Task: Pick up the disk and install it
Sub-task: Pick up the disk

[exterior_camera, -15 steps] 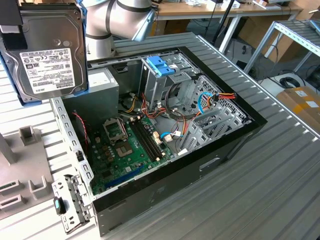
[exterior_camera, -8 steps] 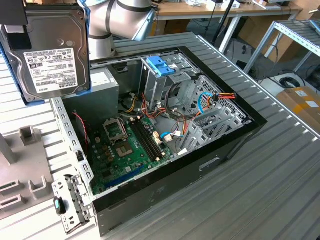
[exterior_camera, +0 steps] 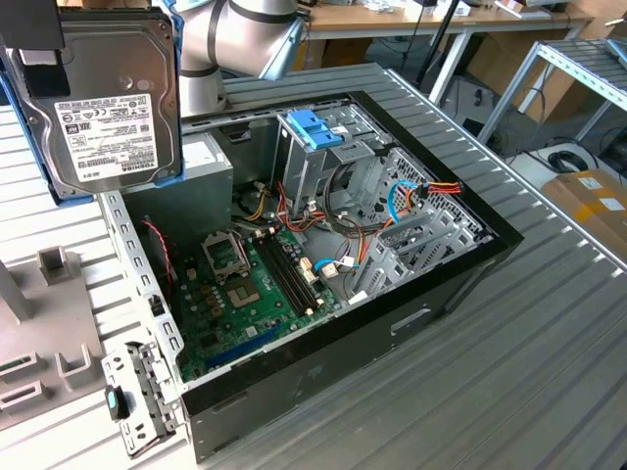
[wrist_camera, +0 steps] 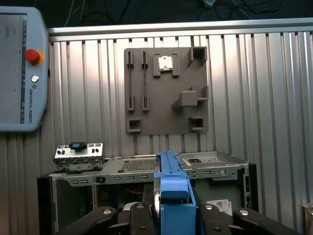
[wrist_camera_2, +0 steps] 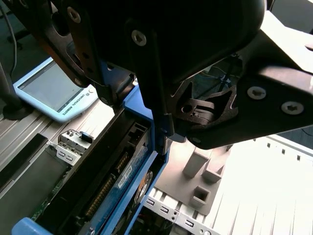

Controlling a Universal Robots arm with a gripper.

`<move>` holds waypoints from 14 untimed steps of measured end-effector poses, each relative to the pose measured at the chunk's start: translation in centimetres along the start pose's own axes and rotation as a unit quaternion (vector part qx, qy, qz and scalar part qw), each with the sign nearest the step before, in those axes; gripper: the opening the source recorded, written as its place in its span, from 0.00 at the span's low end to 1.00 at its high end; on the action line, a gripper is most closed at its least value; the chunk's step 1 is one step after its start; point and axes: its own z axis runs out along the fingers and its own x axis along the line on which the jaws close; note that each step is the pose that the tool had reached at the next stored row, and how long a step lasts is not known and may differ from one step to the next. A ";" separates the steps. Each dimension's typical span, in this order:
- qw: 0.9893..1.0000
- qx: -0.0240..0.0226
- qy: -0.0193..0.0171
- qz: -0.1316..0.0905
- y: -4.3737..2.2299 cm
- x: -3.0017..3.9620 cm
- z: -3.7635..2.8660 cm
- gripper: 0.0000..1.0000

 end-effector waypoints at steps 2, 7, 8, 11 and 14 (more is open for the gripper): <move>1.000 0.000 0.000 0.000 -0.18 -0.01 0.00 0.37; 1.000 0.000 0.000 0.000 -0.56 -0.03 0.01 0.37; 1.000 0.000 0.000 0.000 -0.61 -0.04 0.01 0.37; 1.000 0.000 0.001 0.000 -0.83 -0.05 0.02 0.37; 1.000 0.000 0.001 0.000 -1.03 -0.06 0.02 0.37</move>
